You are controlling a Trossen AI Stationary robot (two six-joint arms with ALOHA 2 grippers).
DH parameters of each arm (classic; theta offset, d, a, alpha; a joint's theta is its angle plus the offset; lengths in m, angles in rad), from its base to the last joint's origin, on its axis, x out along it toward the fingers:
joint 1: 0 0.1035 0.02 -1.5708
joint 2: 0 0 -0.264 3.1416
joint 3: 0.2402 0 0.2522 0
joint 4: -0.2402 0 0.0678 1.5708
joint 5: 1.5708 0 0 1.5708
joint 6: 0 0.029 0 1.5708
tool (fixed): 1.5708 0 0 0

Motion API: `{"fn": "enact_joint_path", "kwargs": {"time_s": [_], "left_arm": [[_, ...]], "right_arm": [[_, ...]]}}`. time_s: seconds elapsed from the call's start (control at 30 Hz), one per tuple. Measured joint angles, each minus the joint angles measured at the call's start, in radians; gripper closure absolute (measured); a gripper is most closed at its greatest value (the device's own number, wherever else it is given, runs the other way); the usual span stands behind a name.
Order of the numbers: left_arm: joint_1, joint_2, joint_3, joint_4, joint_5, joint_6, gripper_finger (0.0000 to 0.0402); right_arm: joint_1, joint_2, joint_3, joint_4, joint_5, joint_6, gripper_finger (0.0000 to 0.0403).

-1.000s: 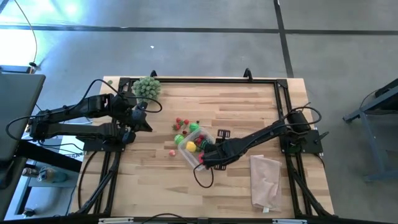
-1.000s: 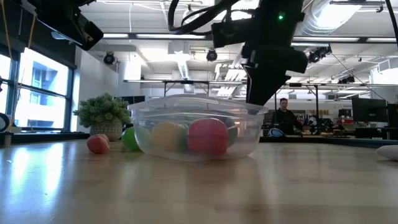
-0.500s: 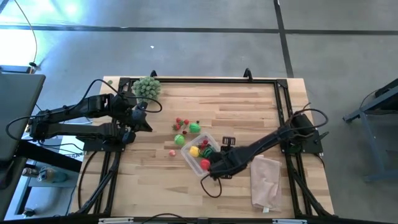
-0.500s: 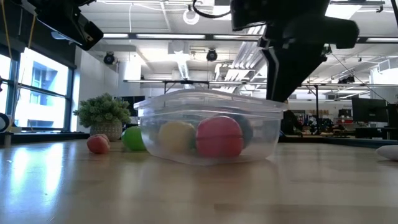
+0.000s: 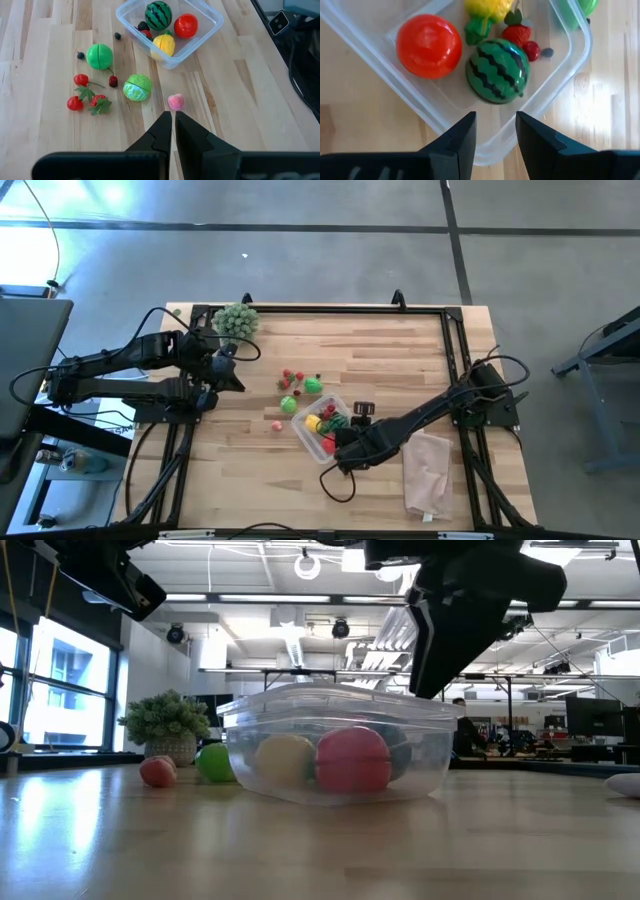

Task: Pick and placing Produce into tupperware
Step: Put the green pear into the transparent bin

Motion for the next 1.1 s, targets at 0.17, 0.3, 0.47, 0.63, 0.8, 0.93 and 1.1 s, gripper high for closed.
{"fn": "enact_joint_path", "kwargs": {"time_s": [0.17, 0.3, 0.47, 0.63, 0.8, 0.93, 1.1], "left_arm": [[0.000, 0.000, 0.000, 0.000, 0.000, 0.000, 0.0387], [0.000, 0.000, 0.000, 0.000, 0.000, 0.000, 0.0387], [0.000, 0.000, 0.000, 0.000, 0.000, 0.000, 0.0387], [0.000, 0.000, 0.000, 0.000, 0.000, 0.000, 0.0387], [0.000, 0.000, 0.000, 0.000, 0.000, 0.000, 0.0387], [0.000, 0.000, 0.000, 0.000, 0.000, 0.000, 0.0387], [0.000, 0.000, 0.000, 0.000, 0.000, 0.000, 0.0387]], "right_arm": [[0.000, -0.020, 0.000, 0.063, 0.003, -0.030, 0.0274], [0.000, -0.077, 0.000, 0.137, 0.041, -0.065, 0.0274], [-0.008, -0.173, 0.000, 0.223, 0.103, -0.183, 0.0274], [-0.070, -0.267, 0.000, 0.214, 0.129, -0.271, 0.0274], [-0.185, -0.332, 0.000, 0.227, 0.090, -0.391, 0.0274], [-0.308, -0.343, -0.001, 0.303, -0.087, -0.469, 0.0274], [-0.466, -0.358, -0.150, 0.588, -0.380, -0.572, 0.0274]]}}
